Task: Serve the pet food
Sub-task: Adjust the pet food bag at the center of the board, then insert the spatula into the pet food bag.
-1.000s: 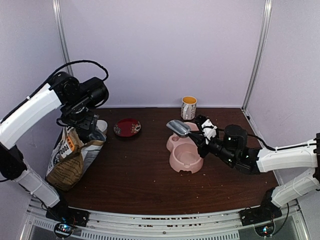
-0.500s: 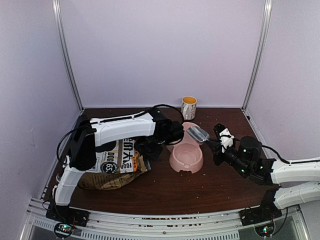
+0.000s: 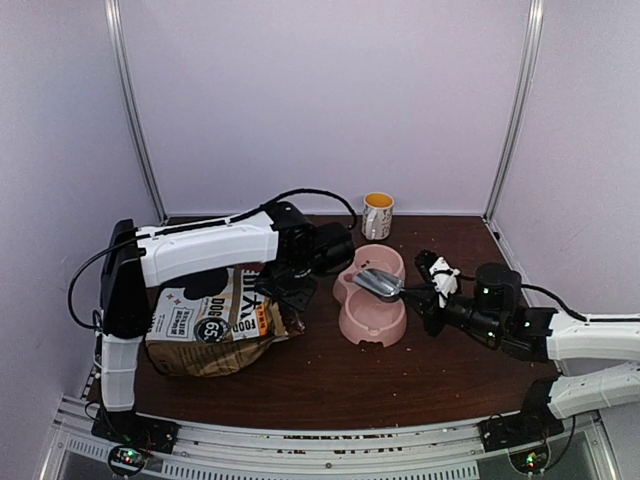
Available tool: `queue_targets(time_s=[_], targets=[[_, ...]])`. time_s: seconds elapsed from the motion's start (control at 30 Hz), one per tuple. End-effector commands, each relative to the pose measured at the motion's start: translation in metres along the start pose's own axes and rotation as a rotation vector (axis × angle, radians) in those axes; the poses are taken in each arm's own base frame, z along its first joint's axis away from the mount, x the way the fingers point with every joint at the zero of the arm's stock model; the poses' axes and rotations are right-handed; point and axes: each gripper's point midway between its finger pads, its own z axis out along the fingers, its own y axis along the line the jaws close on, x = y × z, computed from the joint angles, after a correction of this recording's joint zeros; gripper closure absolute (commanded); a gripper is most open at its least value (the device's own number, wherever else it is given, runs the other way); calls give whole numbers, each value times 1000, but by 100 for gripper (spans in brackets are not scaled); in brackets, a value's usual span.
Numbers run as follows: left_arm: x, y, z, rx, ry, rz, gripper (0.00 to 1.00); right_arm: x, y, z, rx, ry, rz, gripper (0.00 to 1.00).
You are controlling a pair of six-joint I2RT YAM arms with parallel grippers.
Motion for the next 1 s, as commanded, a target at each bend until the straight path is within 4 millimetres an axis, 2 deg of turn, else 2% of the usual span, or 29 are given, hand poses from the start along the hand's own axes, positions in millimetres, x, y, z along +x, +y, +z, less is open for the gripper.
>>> queue_targets(time_s=[0.0,0.13,0.27,0.43,0.63,0.77,0.97], targets=[[-13,6,-13,40,-75,-26,100,-10,42,-3,-242,-6,-23,100],[-9,2,-14,88,-86,-23,100,2,77,5,-394,67,-75,100],[-4,-8,-17,184,-116,-36,100,13,93,18,-449,150,-114,100],[7,-21,-14,309,-150,-57,100,5,108,37,-489,160,-146,100],[10,-14,-18,380,-174,-92,100,-6,119,64,-495,192,-201,100],[9,-6,-17,398,-176,-106,100,-14,129,75,-530,194,-222,100],[7,2,-22,429,-199,-129,100,-12,140,95,-563,232,-246,100]])
